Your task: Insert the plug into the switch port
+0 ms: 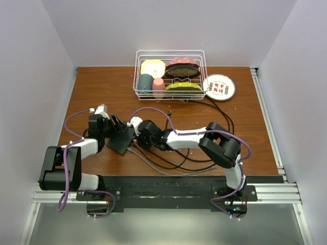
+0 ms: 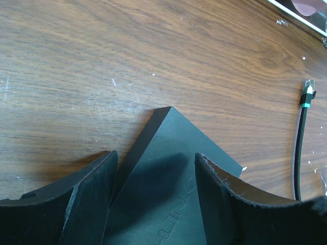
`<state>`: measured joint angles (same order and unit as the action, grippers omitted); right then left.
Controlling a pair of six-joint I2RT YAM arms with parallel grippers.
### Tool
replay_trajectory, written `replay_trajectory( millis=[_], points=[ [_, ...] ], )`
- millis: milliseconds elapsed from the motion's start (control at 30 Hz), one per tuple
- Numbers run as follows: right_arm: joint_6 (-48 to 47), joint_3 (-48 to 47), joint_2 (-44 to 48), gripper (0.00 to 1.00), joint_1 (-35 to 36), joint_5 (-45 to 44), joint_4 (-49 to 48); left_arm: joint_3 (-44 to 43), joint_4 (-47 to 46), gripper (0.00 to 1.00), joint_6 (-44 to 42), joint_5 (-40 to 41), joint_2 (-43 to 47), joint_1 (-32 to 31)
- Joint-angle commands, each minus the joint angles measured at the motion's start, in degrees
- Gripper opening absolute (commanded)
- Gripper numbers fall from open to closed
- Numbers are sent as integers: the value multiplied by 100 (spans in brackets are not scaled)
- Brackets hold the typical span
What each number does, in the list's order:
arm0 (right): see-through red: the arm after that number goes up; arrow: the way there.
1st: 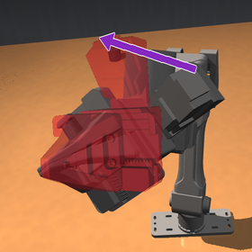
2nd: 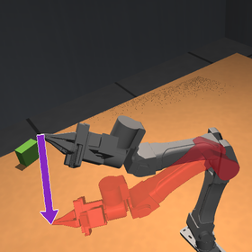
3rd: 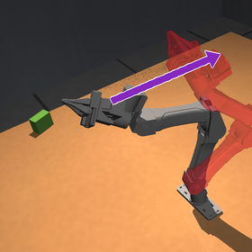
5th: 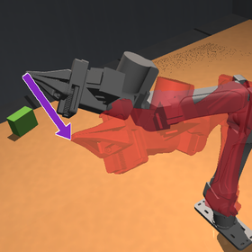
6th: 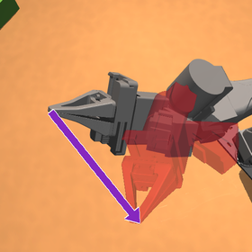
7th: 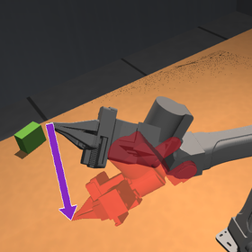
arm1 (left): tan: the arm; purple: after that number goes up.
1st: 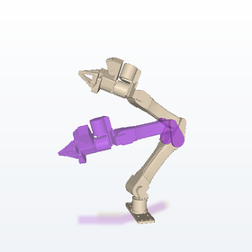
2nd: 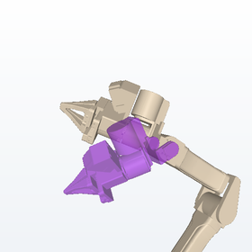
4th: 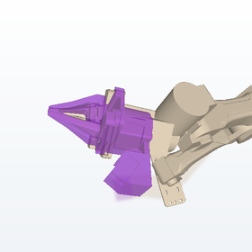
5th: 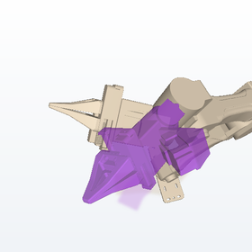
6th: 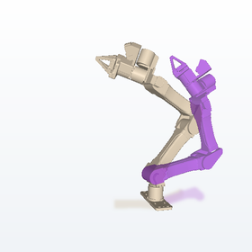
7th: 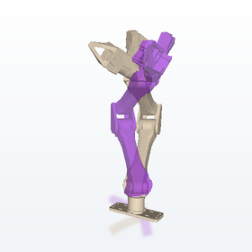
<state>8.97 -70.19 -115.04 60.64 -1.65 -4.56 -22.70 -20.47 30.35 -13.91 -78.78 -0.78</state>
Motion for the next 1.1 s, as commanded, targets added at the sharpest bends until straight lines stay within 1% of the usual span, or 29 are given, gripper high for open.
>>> replay_trajectory(
  millis=[0, 667, 1067],
  points=[
    [8, -355, 245, 0, 44, -186, -581, -24, 105, 67, -64, -252, -85, -28],
    [-10, -47, 623, 0, 44, -345, -845, -24, 96, 67, -55, -226, -129, -28],
    [-9, -170, 272, 0, 44, -424, -784, -33, 69, 67, -64, -261, -137, -28]
  ],
)
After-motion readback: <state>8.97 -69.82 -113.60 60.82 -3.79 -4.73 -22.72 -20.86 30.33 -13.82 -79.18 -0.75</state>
